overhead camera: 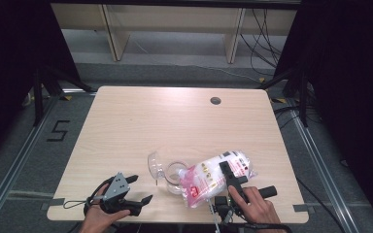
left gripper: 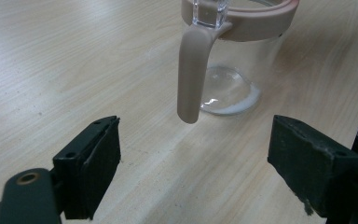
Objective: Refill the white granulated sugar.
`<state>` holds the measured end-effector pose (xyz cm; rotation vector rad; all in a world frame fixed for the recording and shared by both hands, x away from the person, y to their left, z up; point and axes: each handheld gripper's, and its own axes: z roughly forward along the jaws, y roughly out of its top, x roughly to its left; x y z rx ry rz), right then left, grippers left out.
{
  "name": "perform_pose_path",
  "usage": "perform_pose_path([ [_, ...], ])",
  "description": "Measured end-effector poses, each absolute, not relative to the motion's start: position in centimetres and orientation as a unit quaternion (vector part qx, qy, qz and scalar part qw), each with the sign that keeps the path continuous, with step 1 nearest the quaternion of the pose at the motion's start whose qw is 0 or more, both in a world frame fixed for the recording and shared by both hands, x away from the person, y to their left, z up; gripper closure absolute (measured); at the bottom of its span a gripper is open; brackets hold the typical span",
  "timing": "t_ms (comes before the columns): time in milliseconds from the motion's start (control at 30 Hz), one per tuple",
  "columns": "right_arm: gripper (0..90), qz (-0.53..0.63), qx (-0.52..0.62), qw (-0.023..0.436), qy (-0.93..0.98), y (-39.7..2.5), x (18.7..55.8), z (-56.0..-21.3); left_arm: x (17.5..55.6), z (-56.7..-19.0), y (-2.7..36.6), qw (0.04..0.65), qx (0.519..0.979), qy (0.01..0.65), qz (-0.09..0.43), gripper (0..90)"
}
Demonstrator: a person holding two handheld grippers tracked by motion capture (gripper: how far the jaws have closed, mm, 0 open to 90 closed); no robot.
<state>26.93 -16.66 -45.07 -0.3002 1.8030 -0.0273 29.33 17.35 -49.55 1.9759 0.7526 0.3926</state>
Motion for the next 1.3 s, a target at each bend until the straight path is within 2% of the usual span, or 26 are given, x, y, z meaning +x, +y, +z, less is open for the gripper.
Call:
perform_pose_path([
  [833,48.6,-0.014,-0.153,0.622,0.768,-17.0,27.4,-44.7,29.2,-49.5,17.3,0.475,0.808,0.310,0.163,16.6],
  [1000,48.7,-0.043,-0.183,0.620,0.762,-16.6,27.5,-44.1,29.2,-49.5,17.3,0.476,0.807,0.310,0.163,16.6],
  [1300,49.0,-0.031,-0.168,0.619,0.767,-16.7,27.6,-44.0,29.4,-49.4,17.5,0.476,0.811,0.296,0.168,16.6],
])
